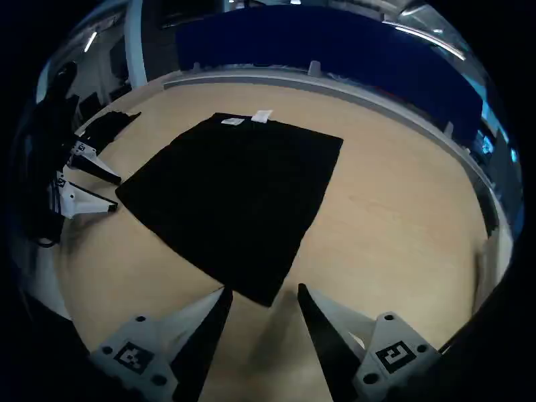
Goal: Fold towel
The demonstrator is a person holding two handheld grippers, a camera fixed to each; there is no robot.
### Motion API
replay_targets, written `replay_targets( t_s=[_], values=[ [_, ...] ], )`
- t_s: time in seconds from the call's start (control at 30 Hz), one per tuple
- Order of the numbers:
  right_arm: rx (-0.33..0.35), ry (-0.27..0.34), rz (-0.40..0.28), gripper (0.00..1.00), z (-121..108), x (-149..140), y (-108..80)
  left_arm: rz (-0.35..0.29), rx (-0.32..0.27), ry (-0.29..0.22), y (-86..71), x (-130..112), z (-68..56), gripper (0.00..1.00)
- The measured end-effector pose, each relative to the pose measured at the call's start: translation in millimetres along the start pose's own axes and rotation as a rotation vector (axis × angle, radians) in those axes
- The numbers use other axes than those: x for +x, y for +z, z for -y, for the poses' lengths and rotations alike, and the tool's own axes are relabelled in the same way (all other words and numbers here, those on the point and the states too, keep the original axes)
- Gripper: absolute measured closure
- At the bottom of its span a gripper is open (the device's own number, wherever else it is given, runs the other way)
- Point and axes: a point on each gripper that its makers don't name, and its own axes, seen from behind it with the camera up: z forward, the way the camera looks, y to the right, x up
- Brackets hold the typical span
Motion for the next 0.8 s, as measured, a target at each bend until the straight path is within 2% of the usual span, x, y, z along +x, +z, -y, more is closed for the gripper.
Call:
replay_targets(
  t_s=[0.1, 0.2, 0.3, 0.5, 0.57, 0.7, 0.8],
  values=[
    [0.004, -0.009, 0.007, 0.34, 1.1, -2.2, 0.5, 0.002, 0.014, 0.024, 2.0, -0.8, 1.1, 0.27],
    [0.005, -0.02, 0.011, 0.35, 2.0, -3.5, 1.4, 0.001, 0.02, 0.034, 2.4, -0.6, 1.2, 0.3],
    [0.006, -0.02, 0.012, 0.36, 2.4, -4.1, 3.4, 0.003, 0.016, 0.026, 2.1, -0.5, 1.4, 0.31],
    [0.006, -0.007, 0.008, 0.45, 2.6, -2.1, 5.8, 0.004, 0.009, -0.005, 1.6, 0.1, 2.5, 0.34],
    [0.007, -0.007, 0.009, 0.48, 2.5, -2.2, 5.8, 0.004, 0.013, -0.007, 2.0, -0.3, 3.9, 0.36],
    [0.009, -0.006, 0.01, 0.55, 1.4, -2.7, 6.2, 0.005, 0.03, 0.0, 3.2, -0.3, 7.4, 0.47],
    [0.008, -0.004, 0.011, 0.61, 0.3, -2.9, 6.6, 0.004, 0.032, 0.005, 3.6, -0.4, 7.9, 0.47]
  ],
)
